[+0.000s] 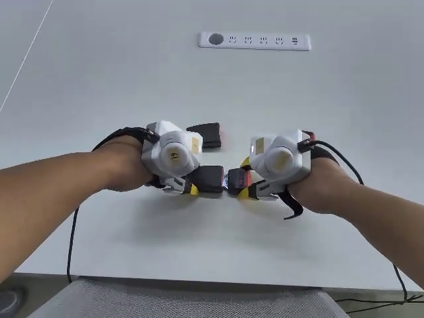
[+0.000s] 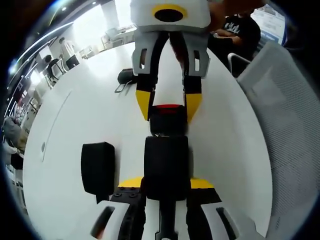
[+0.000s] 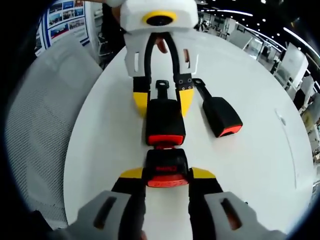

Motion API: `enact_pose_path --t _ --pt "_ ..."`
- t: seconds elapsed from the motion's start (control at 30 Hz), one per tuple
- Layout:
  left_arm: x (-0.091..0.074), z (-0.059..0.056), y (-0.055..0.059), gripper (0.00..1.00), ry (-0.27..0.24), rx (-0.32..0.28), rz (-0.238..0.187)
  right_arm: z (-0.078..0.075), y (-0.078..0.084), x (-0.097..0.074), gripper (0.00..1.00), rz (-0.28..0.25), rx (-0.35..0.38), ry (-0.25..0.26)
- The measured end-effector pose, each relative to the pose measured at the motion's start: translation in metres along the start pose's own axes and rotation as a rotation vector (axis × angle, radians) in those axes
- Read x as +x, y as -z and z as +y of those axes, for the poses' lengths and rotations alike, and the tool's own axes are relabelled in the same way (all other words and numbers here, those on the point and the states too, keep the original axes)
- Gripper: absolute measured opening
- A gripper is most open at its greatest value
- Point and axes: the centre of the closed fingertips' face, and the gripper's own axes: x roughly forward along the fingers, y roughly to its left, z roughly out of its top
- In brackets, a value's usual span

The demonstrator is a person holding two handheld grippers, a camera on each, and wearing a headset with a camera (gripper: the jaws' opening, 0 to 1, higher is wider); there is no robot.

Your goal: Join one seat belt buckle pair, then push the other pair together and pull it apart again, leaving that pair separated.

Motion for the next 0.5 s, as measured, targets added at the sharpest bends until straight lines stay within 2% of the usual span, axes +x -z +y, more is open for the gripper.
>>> enact_pose_path --t 0.4,0.5 --pt "-0.0002 0.0009 -0.0012 0.31 -0.016 -0.003 0.008 -0.0013 -0.0006 -0.0015 0.32 -0.009 0.012 -0.014" --pt "-0.0009 0.0013 -0.0008 0.31 -0.026 -0.023 -0.002 -0.0021 -0.0017 -0.001 0.32 -0.008 0.012 -0.022"
